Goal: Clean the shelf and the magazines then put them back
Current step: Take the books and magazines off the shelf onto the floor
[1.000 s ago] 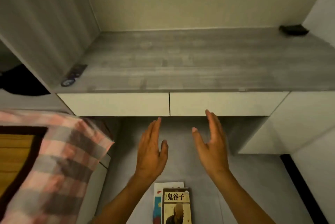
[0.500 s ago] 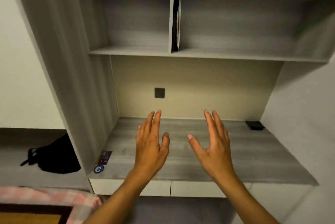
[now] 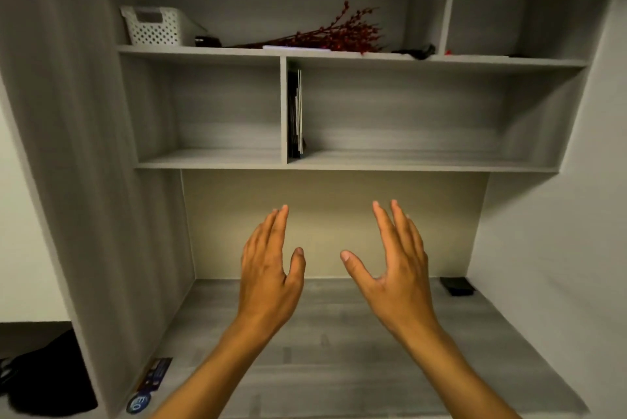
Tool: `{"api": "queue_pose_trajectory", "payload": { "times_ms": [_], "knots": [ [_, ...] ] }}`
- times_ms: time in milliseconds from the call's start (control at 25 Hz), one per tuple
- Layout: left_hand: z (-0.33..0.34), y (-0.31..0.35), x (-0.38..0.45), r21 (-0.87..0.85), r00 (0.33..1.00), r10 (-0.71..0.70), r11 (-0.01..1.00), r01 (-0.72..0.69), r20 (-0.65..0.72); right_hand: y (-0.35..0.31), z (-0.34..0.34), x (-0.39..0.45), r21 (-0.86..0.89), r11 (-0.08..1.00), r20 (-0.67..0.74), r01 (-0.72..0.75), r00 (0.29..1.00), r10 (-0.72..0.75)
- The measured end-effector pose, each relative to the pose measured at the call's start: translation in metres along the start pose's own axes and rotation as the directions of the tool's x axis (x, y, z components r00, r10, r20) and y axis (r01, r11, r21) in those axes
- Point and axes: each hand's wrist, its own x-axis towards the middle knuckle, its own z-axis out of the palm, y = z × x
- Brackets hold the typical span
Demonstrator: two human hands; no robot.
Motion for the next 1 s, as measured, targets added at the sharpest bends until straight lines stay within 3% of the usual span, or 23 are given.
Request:
{"api": "queue_pose_trajectory", "payload": {
  "times_ms": [160,360,520,840,1000],
  "knots": [
    [0.048,0.025,0.036,0.017,0.999,-0.018,1.0,0.018,-0.036,0.053,-0.018,0.046,0.013,0.999,-0.03,0.034,0.999,-0.033],
    [0.134,0.061,0.078,-0.007,0.98,-0.18,0.984,0.18,-0.09,0.146,-0.036,0.095,-0.029,0.992,-0.001,0.123,0.992,-0.123],
    [0.188,0.089,0.105,-0.011,0.968,-0.224,0.974,0.224,-0.114,0.198,-0.042,0.134,-0.046,0.981,0.023,0.186,0.982,-0.185],
    [0.214,0.06,0.159,-0.006,0.95,-0.238,0.97,0.241,-0.202,0.217,0.02,0.191,-0.014,0.96,0.015,0.28,0.96,-0.279],
    [0.221,0.027,0.208,-0.137,0.932,-0.257,0.964,0.228,-0.257,0.219,0.062,0.243,-0.004,0.949,0.023,0.316,0.949,-0.315]
  ]
}}
